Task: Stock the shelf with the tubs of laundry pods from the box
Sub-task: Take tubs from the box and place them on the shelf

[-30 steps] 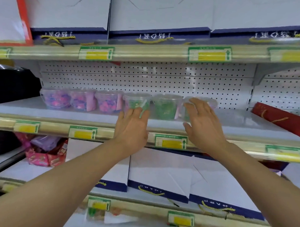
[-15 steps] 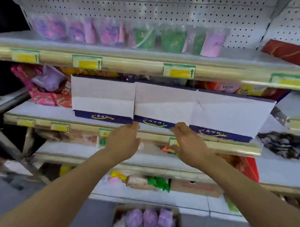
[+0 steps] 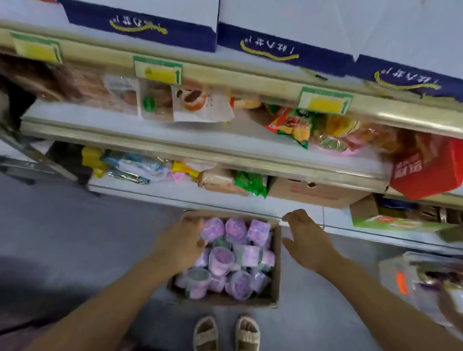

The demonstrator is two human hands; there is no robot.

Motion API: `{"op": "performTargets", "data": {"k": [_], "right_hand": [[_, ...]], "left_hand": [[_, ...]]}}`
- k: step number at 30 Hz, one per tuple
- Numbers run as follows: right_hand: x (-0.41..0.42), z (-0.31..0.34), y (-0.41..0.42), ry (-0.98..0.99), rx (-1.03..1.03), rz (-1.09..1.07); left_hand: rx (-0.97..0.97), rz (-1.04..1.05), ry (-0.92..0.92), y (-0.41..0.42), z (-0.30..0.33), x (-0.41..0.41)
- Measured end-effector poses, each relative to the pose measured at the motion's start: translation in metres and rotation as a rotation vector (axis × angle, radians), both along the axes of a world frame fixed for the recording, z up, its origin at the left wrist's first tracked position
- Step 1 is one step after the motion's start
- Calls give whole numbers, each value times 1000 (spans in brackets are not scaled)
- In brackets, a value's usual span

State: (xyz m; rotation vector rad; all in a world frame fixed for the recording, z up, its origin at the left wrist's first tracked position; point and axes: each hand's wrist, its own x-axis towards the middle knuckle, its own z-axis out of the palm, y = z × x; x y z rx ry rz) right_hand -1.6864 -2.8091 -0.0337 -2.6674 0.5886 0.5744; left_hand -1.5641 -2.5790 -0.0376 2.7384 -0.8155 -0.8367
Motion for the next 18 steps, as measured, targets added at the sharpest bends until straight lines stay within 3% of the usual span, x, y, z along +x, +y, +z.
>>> {"op": "performTargets", "data": {"k": [11, 18], "right_hand": [[-30, -247, 3, 184, 201, -226], [-20, -387, 6, 122, 359, -516]], "left_hand": [[113, 256, 306, 3, -231, -63], [106, 403, 327, -19, -378, -68]]}}
